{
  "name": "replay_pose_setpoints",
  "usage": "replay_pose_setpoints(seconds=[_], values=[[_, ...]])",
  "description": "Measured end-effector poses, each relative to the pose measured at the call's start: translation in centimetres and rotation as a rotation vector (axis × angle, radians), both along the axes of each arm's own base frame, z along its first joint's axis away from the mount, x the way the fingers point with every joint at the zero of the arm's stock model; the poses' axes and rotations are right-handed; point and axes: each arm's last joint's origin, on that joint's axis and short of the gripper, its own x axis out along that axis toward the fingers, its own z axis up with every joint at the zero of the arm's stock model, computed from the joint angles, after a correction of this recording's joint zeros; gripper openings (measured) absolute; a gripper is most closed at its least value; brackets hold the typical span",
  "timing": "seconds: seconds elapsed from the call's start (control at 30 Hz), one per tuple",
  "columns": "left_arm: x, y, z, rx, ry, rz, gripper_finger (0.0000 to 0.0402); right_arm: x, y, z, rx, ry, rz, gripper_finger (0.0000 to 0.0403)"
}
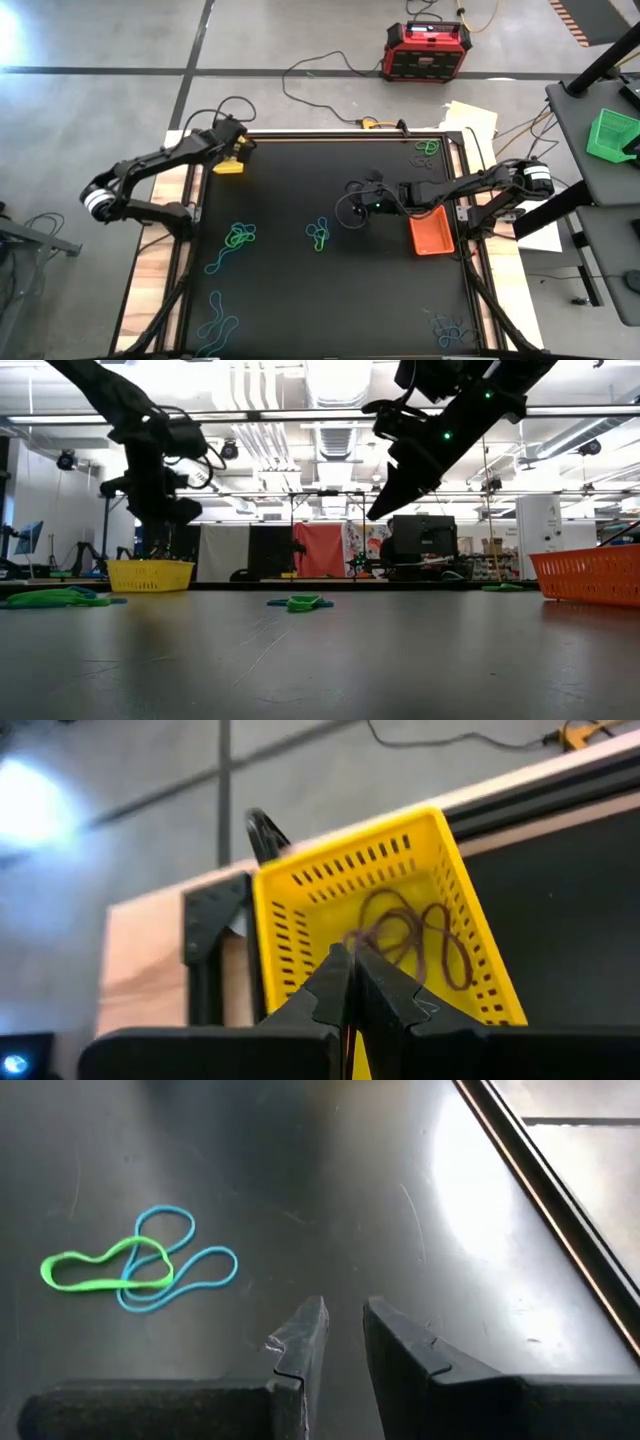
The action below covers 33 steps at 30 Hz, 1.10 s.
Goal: Sort rubber bands into baskets
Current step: Put the purple rubber band into the yellow bin
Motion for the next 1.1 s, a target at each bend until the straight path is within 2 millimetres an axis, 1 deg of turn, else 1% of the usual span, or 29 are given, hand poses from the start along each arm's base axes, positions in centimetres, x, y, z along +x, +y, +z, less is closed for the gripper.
replay_pose_setpoints(seconds=[0.17,0.27,0.4,0.47,0.53,0.77,0.87,0.93,1.1], values=[[-0.2,0.8,-0.9,-0.066,-0.059,0.02,0.0,-0.4,0.0,-0.2,-0.011,0.051,0.012,0.0068],[-0.1,1.0,-1.1,-0.081,-0.052,0.028,0.0,-1.2,0.0,-0.2,-0.003,0.119,0.008,0.0068],[0.1,1.5,-1.2,-0.075,-0.087,0.062,0.0,-2.6,0.1,0.5,0.021,0.183,-0.014,0.0068],[0.2,2.3,-1.2,-0.074,-0.1,0.068,0.0,-3.4,0.2,1.0,0.04,0.198,-0.032,0.0068],[0.4,3.1,-0.6,-0.078,-0.115,0.062,0.0,-4.2,0.4,1.8,0.052,0.191,-0.041,0.0068],[0.3,4.7,-0.3,-0.185,-0.042,0.092,0.0,-6.7,1.8,4.6,0.066,0.125,-0.007,0.0068],[0.3,5.1,-1.2,-0.232,-0.052,0.099,0.0,-7.3,2.3,5.5,0.075,0.077,0.009,0.0068],[0.5,5.6,-1.8,-0.224,-0.061,0.103,0.0,-7.7,2.7,5.9,0.087,0.053,0.013,0.0068],[0.7,5.9,-4.2,-0.24,-0.045,0.113,0.0,-8.2,3.6,5.9,0.113,0.035,0.032,0.0068]])
